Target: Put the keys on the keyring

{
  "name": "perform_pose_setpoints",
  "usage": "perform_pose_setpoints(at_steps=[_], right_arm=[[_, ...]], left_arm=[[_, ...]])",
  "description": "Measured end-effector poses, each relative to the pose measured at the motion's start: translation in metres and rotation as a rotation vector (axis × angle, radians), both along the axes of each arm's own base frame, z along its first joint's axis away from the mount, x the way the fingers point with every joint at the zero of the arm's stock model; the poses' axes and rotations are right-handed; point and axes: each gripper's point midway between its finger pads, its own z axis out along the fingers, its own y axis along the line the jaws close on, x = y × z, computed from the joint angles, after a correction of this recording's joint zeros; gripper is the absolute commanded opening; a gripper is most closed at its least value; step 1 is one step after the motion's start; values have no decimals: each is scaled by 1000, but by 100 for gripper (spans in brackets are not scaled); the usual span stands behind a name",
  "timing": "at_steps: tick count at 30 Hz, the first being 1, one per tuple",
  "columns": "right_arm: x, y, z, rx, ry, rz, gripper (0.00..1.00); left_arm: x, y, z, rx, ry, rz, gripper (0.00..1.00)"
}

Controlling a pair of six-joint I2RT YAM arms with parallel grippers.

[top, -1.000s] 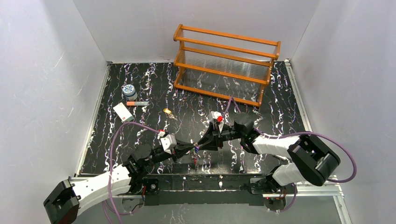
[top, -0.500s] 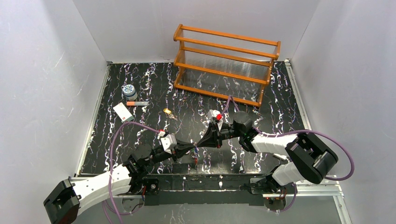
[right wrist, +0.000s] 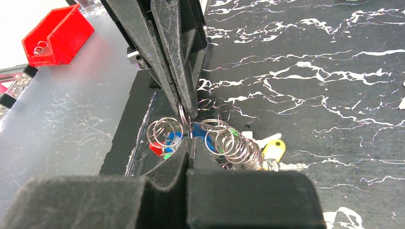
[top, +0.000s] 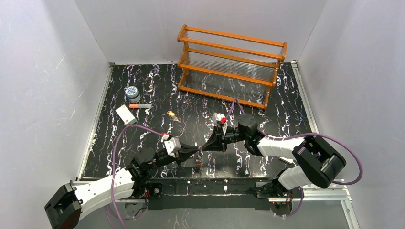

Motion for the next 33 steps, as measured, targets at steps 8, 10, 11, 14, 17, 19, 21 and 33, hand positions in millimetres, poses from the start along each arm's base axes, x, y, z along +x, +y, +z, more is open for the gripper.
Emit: perform_pose_setpoints(at_steps=[8, 10, 11, 14, 17, 19, 21, 33], right_arm=[[1, 3, -4, -9, 17, 5, 1], [2, 6, -5, -15, 29, 8, 3], [2, 6, -5, -16, 31, 10, 4], [2, 7, -5, -19, 35, 4, 15], [5, 7, -2, -15, 24, -24, 33], [6, 4, 3, -9, 6, -49, 43], [6, 2, 8, 3, -20, -65, 45], [-2, -3, 21, 45, -91, -32, 43]], left_arm=[[0, 0, 0, 1, 1, 0, 0], [0, 0, -1, 2, 2, 0, 0], [0, 0, -1, 2, 2, 1, 0], [0, 0, -1, 4, 3, 2, 0], [1, 0, 0, 0, 0, 3, 0], [1, 0, 1, -4, -2, 3, 0], [0, 0, 1, -4, -3, 1, 0], [0, 0, 4, -13, -9, 0, 0]])
